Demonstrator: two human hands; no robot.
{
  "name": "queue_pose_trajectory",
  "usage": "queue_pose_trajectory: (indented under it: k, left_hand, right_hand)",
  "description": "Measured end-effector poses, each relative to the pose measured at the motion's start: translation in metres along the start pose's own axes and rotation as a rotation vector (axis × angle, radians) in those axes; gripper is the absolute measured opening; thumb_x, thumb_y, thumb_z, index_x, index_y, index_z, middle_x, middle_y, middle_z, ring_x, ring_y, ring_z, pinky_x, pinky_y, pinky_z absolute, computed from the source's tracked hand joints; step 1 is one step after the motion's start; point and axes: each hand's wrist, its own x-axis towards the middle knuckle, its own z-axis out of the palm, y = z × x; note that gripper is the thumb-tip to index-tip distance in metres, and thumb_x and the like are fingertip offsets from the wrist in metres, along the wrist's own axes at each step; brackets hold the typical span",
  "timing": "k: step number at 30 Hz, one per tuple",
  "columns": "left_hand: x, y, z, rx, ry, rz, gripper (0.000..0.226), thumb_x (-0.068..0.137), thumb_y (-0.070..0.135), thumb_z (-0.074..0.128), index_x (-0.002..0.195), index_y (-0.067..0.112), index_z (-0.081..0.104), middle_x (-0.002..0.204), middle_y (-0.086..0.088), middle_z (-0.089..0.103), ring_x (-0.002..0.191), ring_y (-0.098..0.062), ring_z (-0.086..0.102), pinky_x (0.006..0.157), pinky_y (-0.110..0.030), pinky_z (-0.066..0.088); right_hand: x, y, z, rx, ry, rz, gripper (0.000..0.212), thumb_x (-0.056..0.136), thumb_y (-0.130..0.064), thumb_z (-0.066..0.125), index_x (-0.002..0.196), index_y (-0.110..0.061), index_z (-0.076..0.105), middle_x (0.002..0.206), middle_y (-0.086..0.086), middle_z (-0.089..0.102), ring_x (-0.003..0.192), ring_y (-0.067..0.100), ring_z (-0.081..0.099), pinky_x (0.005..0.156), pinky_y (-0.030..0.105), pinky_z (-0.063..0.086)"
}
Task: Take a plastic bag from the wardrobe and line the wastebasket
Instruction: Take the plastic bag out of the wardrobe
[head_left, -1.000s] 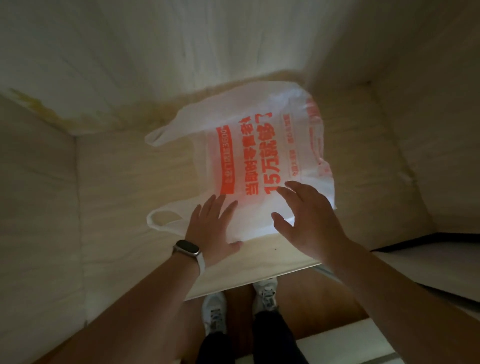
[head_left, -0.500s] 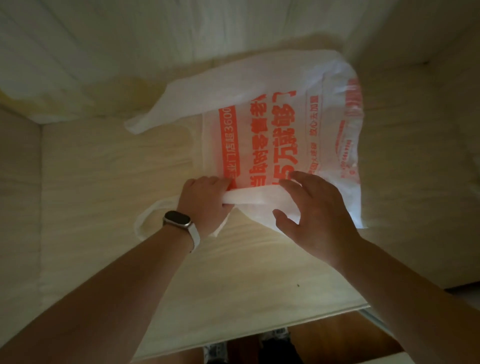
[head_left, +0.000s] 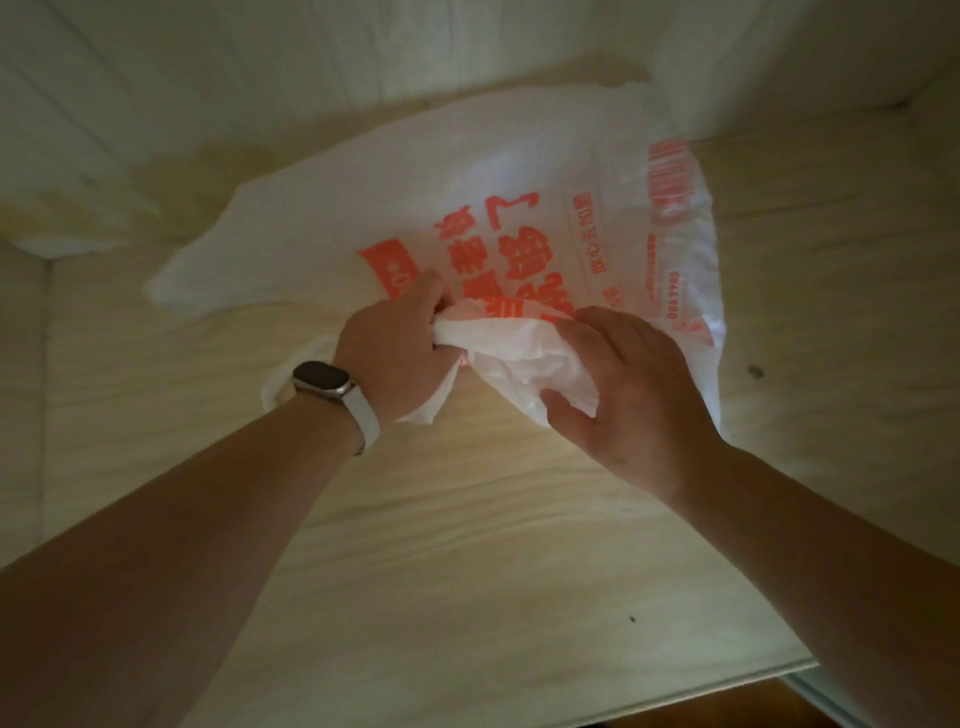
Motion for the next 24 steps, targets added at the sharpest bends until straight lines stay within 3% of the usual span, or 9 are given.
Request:
queue_pose_trajectory:
  k: [3, 6, 8, 10, 12, 16, 19, 22, 24]
  left_hand:
    - [0.000, 0.008, -0.008, 0.090, 0.075, 0.024, 0.083, 0.077, 0.033, 0.070, 0.146, 0.015, 0.027, 0.056, 0.017, 0.043, 0.041, -0.014, 0.043, 0.042, -0.018, 0.028]
    - [0.009, 0.007, -0.015, 0.180, 0.073, -0.120, 0.107, 0.077, 0.045, 0.066, 0.151, 0.018, -0.007, 0.051, 0.011, 0.046, 0.040, -0.014, 0.047, 0.041, -0.023, 0.035]
    - [0.014, -0.001, -0.016, 0.167, 0.006, -0.250, 0.088, 0.075, 0.051, 0.060, 0.147, 0.022, 0.018, 0.063, 0.008, 0.057, 0.052, -0.018, 0.056, 0.049, -0.029, 0.045]
    - [0.014, -0.009, -0.015, 0.147, -0.039, -0.277, 0.041, 0.071, 0.051, 0.056, 0.108, 0.034, 0.054, 0.072, 0.010, 0.061, 0.063, -0.020, 0.060, 0.057, -0.031, 0.049]
    - [0.012, -0.014, -0.013, 0.176, -0.047, -0.242, 0.023, 0.072, 0.050, 0.052, 0.085, 0.031, 0.055, 0.071, 0.012, 0.057, 0.064, -0.020, 0.057, 0.057, -0.030, 0.042]
    - [0.014, -0.022, -0.007, 0.338, -0.004, -0.164, 0.012, 0.083, 0.040, 0.053, 0.083, 0.028, 0.055, 0.080, 0.003, 0.059, 0.077, -0.028, 0.059, 0.068, -0.033, 0.032]
    - [0.012, -0.023, -0.003, 0.469, 0.025, -0.050, 0.026, 0.076, 0.036, 0.068, 0.089, 0.014, 0.067, 0.098, -0.009, 0.054, 0.092, -0.033, 0.049, 0.072, -0.038, 0.031]
    - [0.003, -0.024, 0.002, 0.436, 0.035, -0.026, 0.047, 0.068, 0.039, 0.076, 0.104, 0.011, 0.066, 0.127, -0.013, 0.048, 0.120, -0.037, 0.038, 0.093, -0.050, 0.036]
    - [-0.006, -0.027, 0.003, 0.276, 0.046, -0.050, 0.043, 0.074, 0.033, 0.072, 0.108, 0.008, 0.062, 0.125, -0.016, 0.054, 0.116, -0.039, 0.048, 0.092, -0.051, 0.043]
  right_hand:
    - [0.004, 0.001, -0.001, -0.011, 0.014, -0.003, 0.058, 0.082, -0.044, 0.062, 0.129, -0.012, 0.052, 0.127, 0.010, 0.056, 0.118, 0.030, 0.051, 0.099, 0.047, 0.041]
    - [0.010, 0.002, 0.000, -0.014, 0.012, -0.006, 0.058, 0.082, -0.044, 0.061, 0.130, -0.013, 0.052, 0.126, 0.009, 0.057, 0.117, 0.029, 0.052, 0.099, 0.046, 0.042]
    - [0.013, 0.001, 0.002, -0.018, 0.011, -0.007, 0.058, 0.081, -0.044, 0.061, 0.129, -0.012, 0.052, 0.127, 0.009, 0.056, 0.116, 0.029, 0.052, 0.098, 0.046, 0.041]
    - [0.016, -0.002, 0.005, -0.011, 0.009, -0.011, 0.058, 0.081, -0.045, 0.061, 0.129, -0.012, 0.052, 0.128, 0.009, 0.055, 0.118, 0.030, 0.051, 0.098, 0.047, 0.042]
    - [0.018, -0.005, 0.007, 0.003, 0.021, -0.027, 0.058, 0.082, -0.044, 0.061, 0.128, -0.011, 0.052, 0.128, 0.010, 0.055, 0.118, 0.030, 0.051, 0.097, 0.049, 0.042]
    - [0.017, -0.009, 0.007, 0.008, 0.061, -0.067, 0.055, 0.082, -0.041, 0.062, 0.126, -0.008, 0.055, 0.128, 0.012, 0.056, 0.117, 0.031, 0.053, 0.098, 0.048, 0.042]
    - [0.014, -0.010, 0.005, -0.009, 0.065, -0.083, 0.053, 0.083, -0.040, 0.063, 0.125, -0.008, 0.056, 0.127, 0.013, 0.057, 0.116, 0.031, 0.053, 0.097, 0.047, 0.043]
    - [0.010, -0.011, 0.002, -0.034, 0.028, -0.094, 0.053, 0.084, -0.041, 0.060, 0.126, -0.009, 0.055, 0.128, 0.011, 0.056, 0.117, 0.031, 0.052, 0.097, 0.047, 0.042]
    - [0.008, -0.012, 0.001, -0.049, 0.003, -0.098, 0.054, 0.085, -0.043, 0.058, 0.128, -0.010, 0.054, 0.129, 0.011, 0.056, 0.117, 0.031, 0.052, 0.098, 0.047, 0.041]
